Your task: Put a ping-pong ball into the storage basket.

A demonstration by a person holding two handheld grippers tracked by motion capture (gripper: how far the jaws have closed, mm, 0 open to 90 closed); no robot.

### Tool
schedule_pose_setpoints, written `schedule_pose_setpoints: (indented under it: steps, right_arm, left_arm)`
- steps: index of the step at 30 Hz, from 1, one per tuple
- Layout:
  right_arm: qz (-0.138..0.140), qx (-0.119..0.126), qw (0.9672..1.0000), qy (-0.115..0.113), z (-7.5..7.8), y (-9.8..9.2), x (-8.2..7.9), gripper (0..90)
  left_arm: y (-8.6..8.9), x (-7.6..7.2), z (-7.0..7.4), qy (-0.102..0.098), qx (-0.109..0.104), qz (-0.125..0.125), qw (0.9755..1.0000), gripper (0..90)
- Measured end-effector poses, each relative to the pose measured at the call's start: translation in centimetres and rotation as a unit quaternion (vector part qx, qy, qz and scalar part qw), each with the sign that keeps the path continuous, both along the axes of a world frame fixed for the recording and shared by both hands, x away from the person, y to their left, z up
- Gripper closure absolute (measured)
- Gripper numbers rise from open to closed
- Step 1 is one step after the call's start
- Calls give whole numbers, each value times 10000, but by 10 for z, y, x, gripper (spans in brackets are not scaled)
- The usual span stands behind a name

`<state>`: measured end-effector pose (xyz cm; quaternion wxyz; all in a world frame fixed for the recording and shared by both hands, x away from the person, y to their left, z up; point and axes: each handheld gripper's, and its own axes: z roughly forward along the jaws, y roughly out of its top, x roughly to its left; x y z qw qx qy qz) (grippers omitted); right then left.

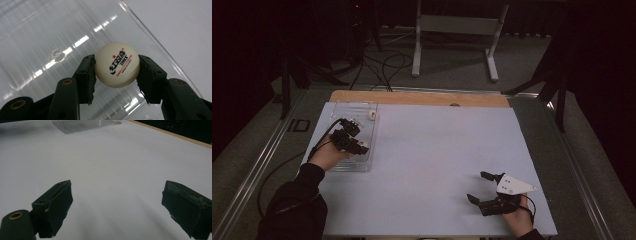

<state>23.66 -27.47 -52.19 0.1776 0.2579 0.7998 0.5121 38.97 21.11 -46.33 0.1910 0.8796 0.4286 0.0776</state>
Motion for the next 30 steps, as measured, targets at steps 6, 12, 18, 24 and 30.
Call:
schedule_pose_setpoints:
  steps: [6, 12, 18, 24, 30]
  right_arm:
    - [-6, -8, 10000, 0, 0, 0, 0, 95]
    - [-6, -6, 10000, -10, 0, 0, 0, 95]
    - [-12, -2, 10000, 1, 0, 0, 0, 95]
    - [-22, -7, 10000, 0, 0, 0, 0, 95]
    - [-20, -17, 10000, -1, 0, 0, 0, 95]
  left_arm:
    - [-1, 1, 0, -20, -39, 7, 10000, 519]
    - [-1, 1, 0, 7, -35, 43, 10000, 509]
    - [-2, 1, 2, -74, -6, 123, 9999, 390]
    - [1, 1, 7, -186, 12, 227, 9996, 339]
    - [4, -1, 11, -195, 24, 265, 9995, 285]
